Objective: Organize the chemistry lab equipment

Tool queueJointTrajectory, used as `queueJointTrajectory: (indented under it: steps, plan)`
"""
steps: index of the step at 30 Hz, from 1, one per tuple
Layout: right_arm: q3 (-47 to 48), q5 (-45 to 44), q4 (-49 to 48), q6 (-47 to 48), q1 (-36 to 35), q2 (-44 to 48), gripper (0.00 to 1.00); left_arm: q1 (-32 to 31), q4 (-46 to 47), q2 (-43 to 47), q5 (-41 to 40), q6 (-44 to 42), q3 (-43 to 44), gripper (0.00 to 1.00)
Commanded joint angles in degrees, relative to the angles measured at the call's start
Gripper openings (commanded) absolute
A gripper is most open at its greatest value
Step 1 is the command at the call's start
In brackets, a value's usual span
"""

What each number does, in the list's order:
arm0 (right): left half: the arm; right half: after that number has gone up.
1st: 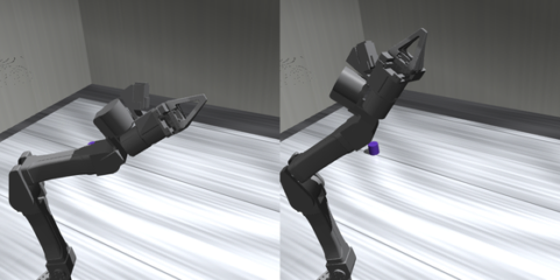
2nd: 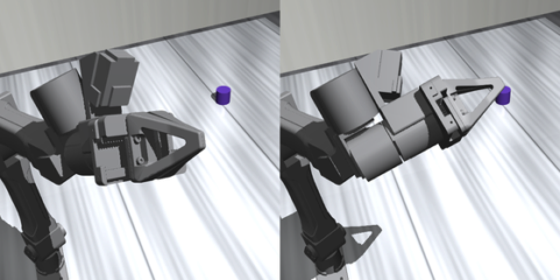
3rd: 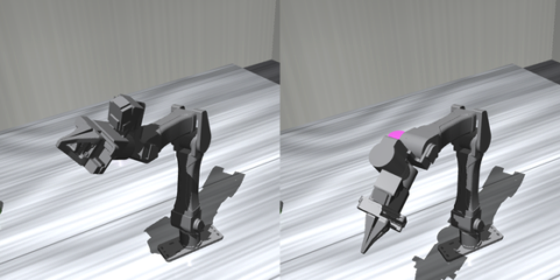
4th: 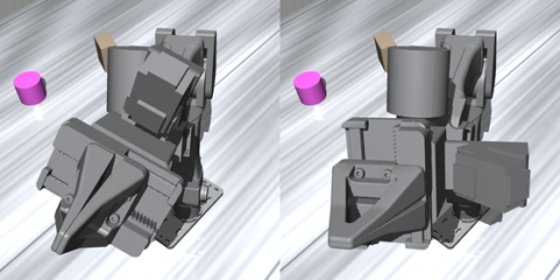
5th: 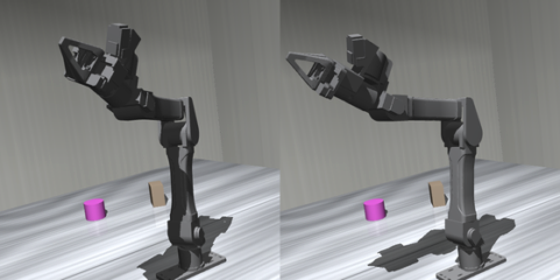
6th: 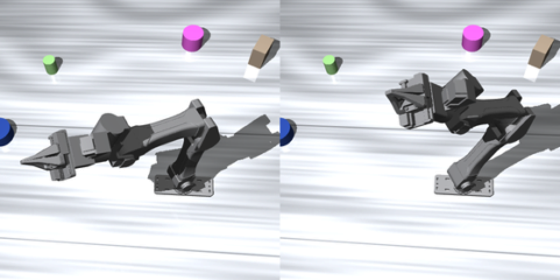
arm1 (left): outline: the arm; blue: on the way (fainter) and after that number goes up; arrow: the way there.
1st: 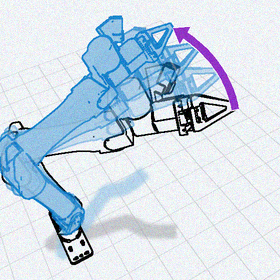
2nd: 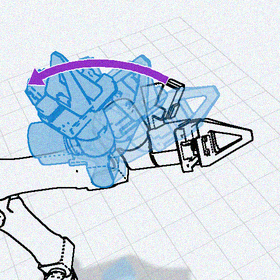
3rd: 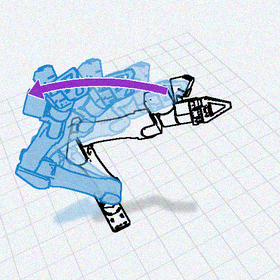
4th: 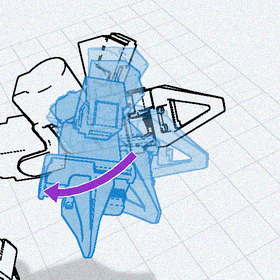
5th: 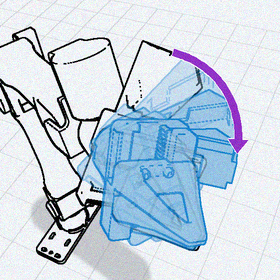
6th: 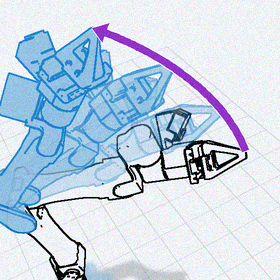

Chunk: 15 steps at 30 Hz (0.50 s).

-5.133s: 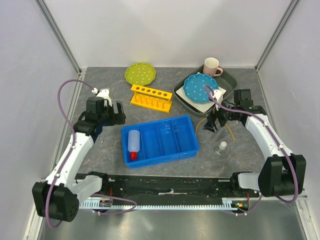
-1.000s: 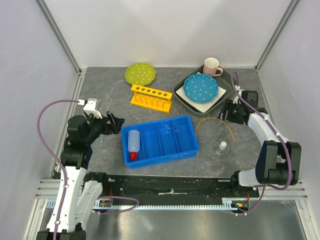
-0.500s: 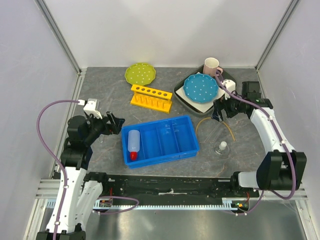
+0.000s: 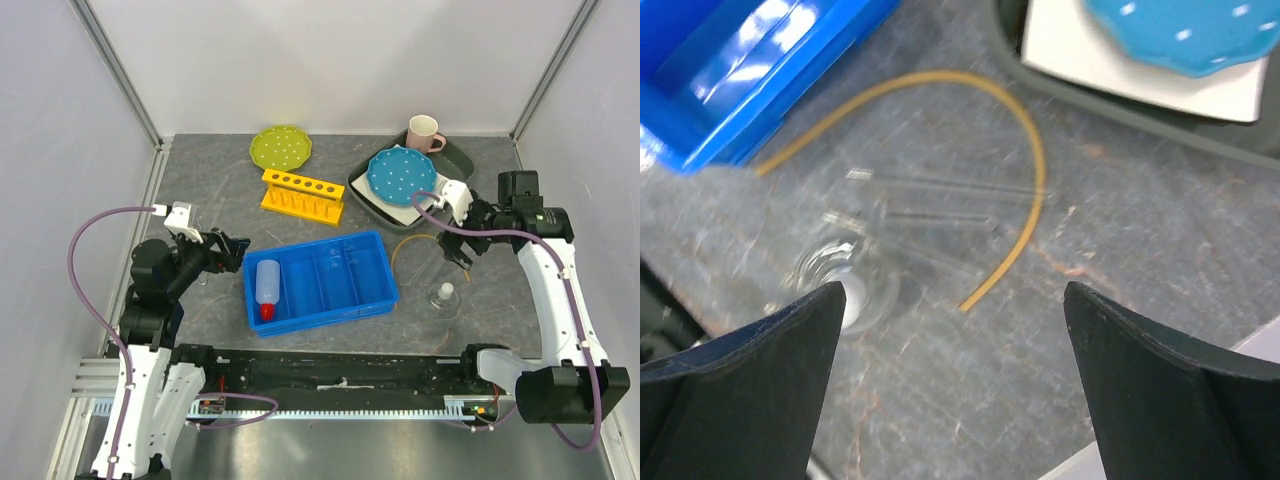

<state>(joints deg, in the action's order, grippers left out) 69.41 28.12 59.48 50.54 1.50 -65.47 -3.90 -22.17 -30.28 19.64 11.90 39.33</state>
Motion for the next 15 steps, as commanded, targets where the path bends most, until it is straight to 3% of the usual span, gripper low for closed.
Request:
queueJointTrajectory:
  steps: [1, 8, 15]
  plan:
    - [-2.51, 1.15, 12.94, 12.55, -0.70, 2.36, 0.98, -0.14, 2.05, 0.14, -0.30, -0.48, -0.13, 0.87]
    - [-12.62, -2.01, 8.46, 13.53, -1.15, 5.88, 0.98, -0.14, 2.13, -0.04, 0.22, -0.48, -0.22, 0.87]
    - [-17.37, -3.95, 1.52, 11.08, -3.95, 3.34, 0.98, -0.14, 1.96, -0.04, 0.05, -0.48, -0.22, 0.87]
